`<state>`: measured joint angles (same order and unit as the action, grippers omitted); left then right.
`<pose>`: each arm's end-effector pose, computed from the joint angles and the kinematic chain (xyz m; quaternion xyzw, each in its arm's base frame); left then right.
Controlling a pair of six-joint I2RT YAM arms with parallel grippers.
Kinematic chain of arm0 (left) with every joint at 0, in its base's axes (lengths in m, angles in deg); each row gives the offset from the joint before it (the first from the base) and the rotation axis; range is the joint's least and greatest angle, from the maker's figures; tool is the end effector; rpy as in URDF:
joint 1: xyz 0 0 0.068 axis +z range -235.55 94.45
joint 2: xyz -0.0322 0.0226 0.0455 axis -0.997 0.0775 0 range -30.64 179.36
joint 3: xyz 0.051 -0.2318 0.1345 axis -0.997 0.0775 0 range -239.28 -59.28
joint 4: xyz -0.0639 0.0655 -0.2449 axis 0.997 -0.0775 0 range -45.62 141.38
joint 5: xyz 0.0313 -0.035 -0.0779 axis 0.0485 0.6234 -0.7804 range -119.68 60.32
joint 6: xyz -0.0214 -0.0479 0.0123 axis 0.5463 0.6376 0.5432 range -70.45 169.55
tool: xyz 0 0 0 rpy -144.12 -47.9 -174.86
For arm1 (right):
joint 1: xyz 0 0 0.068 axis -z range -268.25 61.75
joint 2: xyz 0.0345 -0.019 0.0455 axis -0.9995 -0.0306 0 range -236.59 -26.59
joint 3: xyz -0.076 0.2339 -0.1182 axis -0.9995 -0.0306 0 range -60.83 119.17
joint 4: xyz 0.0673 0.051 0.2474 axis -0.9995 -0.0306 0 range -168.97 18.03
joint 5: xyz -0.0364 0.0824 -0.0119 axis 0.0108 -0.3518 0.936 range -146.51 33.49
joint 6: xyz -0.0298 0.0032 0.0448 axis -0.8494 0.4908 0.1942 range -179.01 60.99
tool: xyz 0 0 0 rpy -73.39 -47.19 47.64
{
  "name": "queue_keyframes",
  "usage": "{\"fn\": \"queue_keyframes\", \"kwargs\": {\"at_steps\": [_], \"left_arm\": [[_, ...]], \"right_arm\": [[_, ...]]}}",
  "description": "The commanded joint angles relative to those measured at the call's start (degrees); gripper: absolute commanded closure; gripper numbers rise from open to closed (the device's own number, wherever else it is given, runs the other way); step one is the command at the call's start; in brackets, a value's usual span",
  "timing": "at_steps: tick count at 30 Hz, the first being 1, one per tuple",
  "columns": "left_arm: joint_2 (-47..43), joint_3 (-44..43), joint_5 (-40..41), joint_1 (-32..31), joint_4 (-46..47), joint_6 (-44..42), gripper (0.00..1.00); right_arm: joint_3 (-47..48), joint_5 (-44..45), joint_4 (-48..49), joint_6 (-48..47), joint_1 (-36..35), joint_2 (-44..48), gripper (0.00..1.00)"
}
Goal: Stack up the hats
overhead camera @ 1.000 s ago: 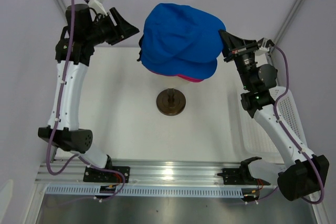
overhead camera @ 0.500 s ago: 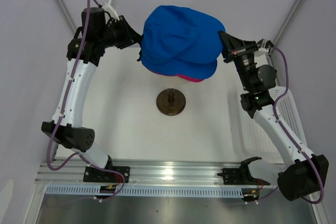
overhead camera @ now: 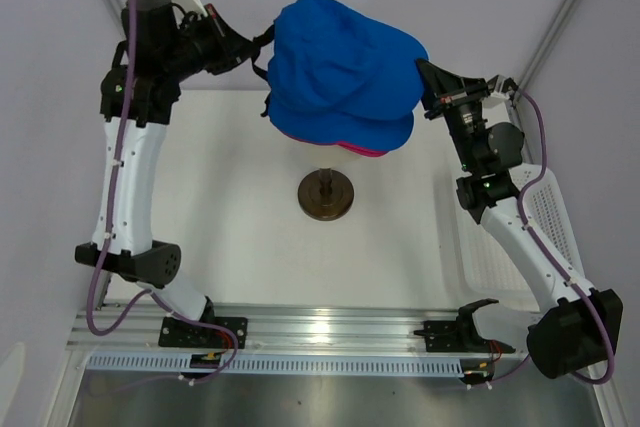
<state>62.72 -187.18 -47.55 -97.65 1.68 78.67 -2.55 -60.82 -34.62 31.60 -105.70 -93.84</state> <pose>0.2983 -0.0751 0.5371 -0.0228 0.7899 -0.3267 0.5185 0.2525 0.0822 0.4301 0.2790 0.4303 0.7059 0.4885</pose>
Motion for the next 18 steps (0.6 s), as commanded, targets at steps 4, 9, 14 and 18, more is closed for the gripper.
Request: {"fn": "queue_keyframes", "kwargs": {"at_steps": [4, 9, 14, 18], "left_arm": [[1.21, -11.14, -0.33, -0.12, -2.51, -1.52, 0.99], [2.52, -11.76, 1.08, 0.41, -6.02, -3.63, 0.99], [3.76, -11.68, 0.21, 0.58, -8.84, -5.04, 0.99], [4.37, -11.15, -0.68, 0.58, -10.33, -5.66, 0.99]], "right_arm": [[0.43, 4.31, 2.39, 5.01, -1.44, 1.24, 1.0], [0.87, 6.95, -3.84, 4.84, -3.63, 3.16, 1.0], [6.04, 6.25, -20.18, 1.16, -3.9, 4.14, 1.0], [6.49, 5.37, -25.21, 3.34, -3.55, 4.49, 1.0]]}}
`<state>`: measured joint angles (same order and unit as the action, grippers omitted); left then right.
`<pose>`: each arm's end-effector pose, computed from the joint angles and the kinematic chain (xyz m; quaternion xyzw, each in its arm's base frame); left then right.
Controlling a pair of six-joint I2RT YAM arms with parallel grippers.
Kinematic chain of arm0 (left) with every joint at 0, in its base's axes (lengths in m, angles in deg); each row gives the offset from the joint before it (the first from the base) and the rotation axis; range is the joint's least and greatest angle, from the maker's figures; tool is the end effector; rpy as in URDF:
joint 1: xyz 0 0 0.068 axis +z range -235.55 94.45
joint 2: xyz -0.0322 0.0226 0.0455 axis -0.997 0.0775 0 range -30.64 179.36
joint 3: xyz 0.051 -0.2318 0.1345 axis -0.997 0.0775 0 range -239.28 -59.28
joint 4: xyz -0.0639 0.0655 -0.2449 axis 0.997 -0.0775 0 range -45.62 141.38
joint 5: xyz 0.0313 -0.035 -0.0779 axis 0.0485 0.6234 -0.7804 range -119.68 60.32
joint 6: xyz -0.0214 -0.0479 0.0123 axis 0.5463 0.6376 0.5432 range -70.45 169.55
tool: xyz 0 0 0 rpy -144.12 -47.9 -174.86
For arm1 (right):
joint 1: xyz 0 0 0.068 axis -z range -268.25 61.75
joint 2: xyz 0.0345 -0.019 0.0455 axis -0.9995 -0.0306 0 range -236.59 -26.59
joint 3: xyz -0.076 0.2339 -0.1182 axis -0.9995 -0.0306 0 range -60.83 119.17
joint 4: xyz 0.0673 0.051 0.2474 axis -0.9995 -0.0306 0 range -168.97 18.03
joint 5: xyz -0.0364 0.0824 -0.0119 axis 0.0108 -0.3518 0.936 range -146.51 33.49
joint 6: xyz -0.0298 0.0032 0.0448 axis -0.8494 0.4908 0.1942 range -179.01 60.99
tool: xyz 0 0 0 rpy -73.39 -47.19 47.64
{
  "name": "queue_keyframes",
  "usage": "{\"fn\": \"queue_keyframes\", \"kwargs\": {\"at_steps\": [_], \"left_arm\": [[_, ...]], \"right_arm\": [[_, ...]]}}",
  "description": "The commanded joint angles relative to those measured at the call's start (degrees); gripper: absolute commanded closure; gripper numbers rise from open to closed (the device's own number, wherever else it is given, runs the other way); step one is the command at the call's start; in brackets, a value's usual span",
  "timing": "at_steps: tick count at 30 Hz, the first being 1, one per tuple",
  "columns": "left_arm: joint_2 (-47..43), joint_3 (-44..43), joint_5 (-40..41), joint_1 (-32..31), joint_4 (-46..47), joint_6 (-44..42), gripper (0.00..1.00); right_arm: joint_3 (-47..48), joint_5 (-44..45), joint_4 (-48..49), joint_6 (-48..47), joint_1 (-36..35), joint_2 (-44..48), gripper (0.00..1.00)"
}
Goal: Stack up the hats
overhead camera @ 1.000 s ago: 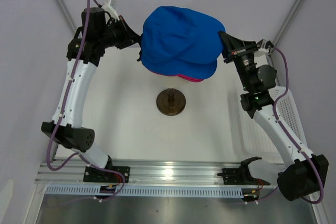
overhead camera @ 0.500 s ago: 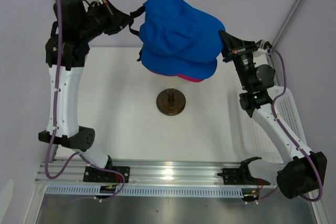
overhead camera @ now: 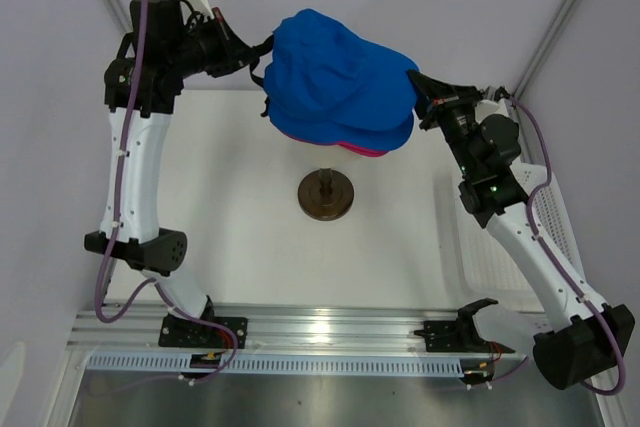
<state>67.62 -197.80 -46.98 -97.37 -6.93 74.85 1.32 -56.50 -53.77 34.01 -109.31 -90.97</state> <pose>0.3000 -0.0736 0.5454 -0.0062 0.8049 -0.3002 0.5118 0.2410 0.0928 0.4322 0.3537 0.4872 0.6700 0.4344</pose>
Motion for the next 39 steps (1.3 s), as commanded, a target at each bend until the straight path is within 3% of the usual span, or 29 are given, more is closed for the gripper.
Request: {"fn": "queue_keyframes", "kwargs": {"at_steps": [1, 13, 39], "left_arm": [[-0.7, 0.26, -1.42, 0.3, -1.73, -2.09, 0.99], [-1.67, 8.35, -3.0, 0.04, 0.12, -3.06, 0.99], [-10.54, 30.93, 1.75, -1.55, 8.73, -3.33, 0.99]], "right_arm": [[2.28, 0.78, -7.02, 1.64, 0.31, 1.8, 1.0], [1.92, 1.49, -17.93, 2.88, 2.95, 4.35, 1.0], [-0.8, -14.77, -17.67, -1.87, 9.81, -2.24, 1.0]]}}
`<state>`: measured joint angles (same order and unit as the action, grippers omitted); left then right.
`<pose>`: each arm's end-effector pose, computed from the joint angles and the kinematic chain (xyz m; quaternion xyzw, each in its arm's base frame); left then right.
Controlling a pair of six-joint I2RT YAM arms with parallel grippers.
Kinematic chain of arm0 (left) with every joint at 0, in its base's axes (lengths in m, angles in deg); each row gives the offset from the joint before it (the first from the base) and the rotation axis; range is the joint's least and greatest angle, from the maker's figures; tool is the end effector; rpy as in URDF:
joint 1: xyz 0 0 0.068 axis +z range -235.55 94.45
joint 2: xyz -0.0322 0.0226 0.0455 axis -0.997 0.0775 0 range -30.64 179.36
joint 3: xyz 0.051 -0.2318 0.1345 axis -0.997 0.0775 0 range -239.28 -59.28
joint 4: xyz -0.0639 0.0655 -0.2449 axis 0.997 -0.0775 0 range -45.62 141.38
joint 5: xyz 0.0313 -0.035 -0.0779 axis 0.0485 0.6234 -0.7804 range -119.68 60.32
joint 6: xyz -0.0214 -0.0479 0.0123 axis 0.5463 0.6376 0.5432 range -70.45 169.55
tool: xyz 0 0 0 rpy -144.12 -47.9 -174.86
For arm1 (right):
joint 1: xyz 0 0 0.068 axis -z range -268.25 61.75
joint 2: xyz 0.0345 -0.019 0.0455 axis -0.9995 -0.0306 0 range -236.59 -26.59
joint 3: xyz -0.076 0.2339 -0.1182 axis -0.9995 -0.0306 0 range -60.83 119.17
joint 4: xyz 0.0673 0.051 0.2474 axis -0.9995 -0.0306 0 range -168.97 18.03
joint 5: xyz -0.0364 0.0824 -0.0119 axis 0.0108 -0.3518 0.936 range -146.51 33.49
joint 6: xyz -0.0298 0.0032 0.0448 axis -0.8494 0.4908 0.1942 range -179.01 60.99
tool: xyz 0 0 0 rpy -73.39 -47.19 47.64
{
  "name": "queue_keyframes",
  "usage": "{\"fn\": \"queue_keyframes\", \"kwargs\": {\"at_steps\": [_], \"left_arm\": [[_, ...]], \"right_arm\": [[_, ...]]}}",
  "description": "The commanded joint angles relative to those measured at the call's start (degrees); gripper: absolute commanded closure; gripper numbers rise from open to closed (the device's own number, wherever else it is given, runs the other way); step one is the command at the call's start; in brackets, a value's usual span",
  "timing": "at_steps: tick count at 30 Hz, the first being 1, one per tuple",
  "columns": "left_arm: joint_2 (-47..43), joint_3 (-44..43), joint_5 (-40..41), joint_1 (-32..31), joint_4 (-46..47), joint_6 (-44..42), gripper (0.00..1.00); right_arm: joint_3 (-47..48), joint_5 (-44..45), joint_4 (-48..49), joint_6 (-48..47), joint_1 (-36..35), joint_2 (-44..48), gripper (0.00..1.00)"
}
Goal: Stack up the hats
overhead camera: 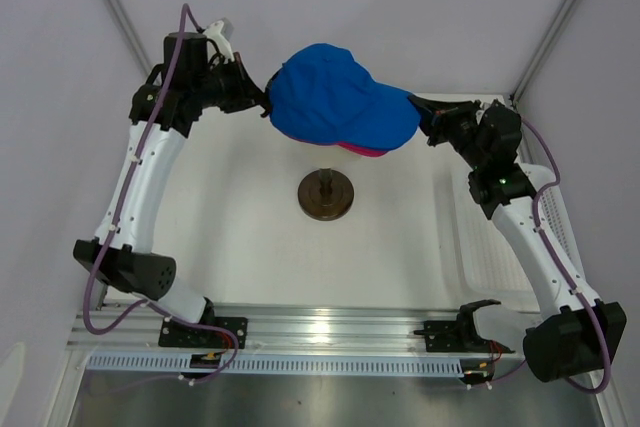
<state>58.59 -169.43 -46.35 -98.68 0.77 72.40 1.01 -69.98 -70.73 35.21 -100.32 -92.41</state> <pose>0.3071 -0.0822 0.4674 0.0000 0.8586 -0.2727 0.4340 0.2611 0.0644 0.3921 0.4112 0.5951 0.5992 0.3431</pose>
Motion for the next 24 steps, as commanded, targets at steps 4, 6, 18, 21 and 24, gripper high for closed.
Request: {"fn": "queue_keyframes", "kwargs": {"at_steps": [4, 6, 18, 21, 24], "left_arm": [[-1.6, 6.16, 0.06, -0.32, 3.4, -0.35, 0.99], [-1.95, 7.4, 0.05, -0.41, 3.94, -0.26, 0.99], [-6.52, 15.84, 1.99, -0.41, 8.16, -0.35, 0.99], [-7.4, 15.58, 2.34, -0.41, 8.86, -0.35, 0.99], [-7.76, 14.26, 3.04, -0.41, 8.95, -0.35, 0.99]], "right_arm": [[-0.76, -2.69, -0.88, -3.6, 1.62, -0.97, 1.0], [-0.94, -2.87, -0.97, -4.04, 2.05, -0.8, 0.99], [-0.76, -6.82, 3.16, -4.56, 3.02, -1.41, 0.74], [0.03, -7.27, 3.34, -5.0, 3.11, -1.68, 0.75], [0.38, -7.88, 4.21, -5.01, 3.11, -2.03, 0.78]]}}
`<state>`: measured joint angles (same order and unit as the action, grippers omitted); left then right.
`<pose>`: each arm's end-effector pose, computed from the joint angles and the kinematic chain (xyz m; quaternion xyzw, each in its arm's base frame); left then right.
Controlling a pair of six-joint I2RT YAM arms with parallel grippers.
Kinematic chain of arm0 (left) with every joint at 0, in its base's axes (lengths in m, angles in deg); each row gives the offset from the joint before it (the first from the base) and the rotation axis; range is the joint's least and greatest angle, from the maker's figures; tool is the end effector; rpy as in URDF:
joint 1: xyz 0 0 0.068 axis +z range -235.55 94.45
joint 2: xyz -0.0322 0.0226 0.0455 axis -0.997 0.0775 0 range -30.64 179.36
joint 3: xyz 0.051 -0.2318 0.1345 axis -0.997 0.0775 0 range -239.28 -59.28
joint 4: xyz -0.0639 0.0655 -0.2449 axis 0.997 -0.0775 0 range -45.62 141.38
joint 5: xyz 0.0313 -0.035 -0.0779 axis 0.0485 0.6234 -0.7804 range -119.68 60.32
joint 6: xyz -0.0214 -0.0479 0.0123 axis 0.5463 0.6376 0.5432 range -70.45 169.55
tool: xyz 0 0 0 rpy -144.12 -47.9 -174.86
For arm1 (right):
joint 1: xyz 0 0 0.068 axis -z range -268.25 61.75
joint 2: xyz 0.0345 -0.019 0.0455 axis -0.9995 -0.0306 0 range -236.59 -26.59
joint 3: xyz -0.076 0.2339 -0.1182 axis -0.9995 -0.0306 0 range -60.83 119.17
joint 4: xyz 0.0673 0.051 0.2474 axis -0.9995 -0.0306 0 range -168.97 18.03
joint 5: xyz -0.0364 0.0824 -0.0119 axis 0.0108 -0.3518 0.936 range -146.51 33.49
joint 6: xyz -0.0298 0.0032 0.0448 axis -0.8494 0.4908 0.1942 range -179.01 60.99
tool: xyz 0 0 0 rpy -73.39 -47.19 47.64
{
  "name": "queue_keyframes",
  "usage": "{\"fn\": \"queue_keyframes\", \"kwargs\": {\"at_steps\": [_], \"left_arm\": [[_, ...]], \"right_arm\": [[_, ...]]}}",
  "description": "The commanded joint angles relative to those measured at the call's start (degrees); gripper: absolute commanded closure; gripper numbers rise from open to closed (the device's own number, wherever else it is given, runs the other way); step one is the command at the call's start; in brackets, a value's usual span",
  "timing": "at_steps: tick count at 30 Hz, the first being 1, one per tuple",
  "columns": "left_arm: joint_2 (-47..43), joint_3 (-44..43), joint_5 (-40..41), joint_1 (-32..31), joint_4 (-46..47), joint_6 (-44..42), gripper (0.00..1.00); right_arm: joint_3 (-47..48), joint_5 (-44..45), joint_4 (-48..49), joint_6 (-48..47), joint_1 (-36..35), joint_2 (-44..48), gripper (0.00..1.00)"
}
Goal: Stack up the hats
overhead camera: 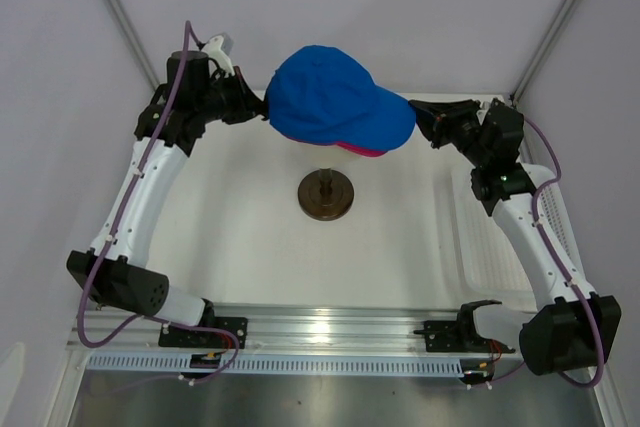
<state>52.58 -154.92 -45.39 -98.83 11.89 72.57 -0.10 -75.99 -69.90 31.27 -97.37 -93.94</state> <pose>0.3010 -0.0810 0.4377 -0.0007 0.8480 -0.2718 0.4551 0.2704 0.0555 0.3801 0.3838 0.6246 0.5904 0.3377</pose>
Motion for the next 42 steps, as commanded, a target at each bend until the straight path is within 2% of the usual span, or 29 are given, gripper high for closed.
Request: {"fn": "queue_keyframes", "kwargs": {"at_steps": [1, 5, 11, 24, 32, 35, 42], "left_arm": [[-1.66, -1.04, 2.52, -0.26, -2.44, -0.61, 0.99], [-1.04, -1.05, 5.33, -0.26, -2.88, -0.7, 0.99], [-1.04, 4.49, 5.6, -0.26, -0.6, 0.0, 0.99], [-1.22, 9.06, 4.19, -0.61, 3.01, 0.53, 0.99], [-1.39, 8.89, 5.77, -3.15, 4.42, -2.36, 0.99], [-1.48, 9.76, 9.53, -5.79, 4.51, -6.49, 0.99], [0.36, 10.2, 12.71, -6.76, 3.27, -6.85, 0.99]], "right_arm": [[1.67, -1.96, 3.56, -0.9, 0.07, -0.5, 0.81], [2.99, -2.49, 3.21, -1.42, 0.16, -1.11, 0.82], [3.34, -2.75, 1.89, -1.95, 0.16, -1.55, 0.85], [3.08, -3.19, 1.27, -3.18, 0.25, -2.34, 0.82], [3.95, -5.82, 2.94, -5.28, 0.69, -3.4, 0.71], [6.23, -7.66, 2.16, -6.95, 1.56, -4.1, 0.64], [10.99, -10.31, -1.8, -13.28, 1.92, -5.68, 0.48]]}}
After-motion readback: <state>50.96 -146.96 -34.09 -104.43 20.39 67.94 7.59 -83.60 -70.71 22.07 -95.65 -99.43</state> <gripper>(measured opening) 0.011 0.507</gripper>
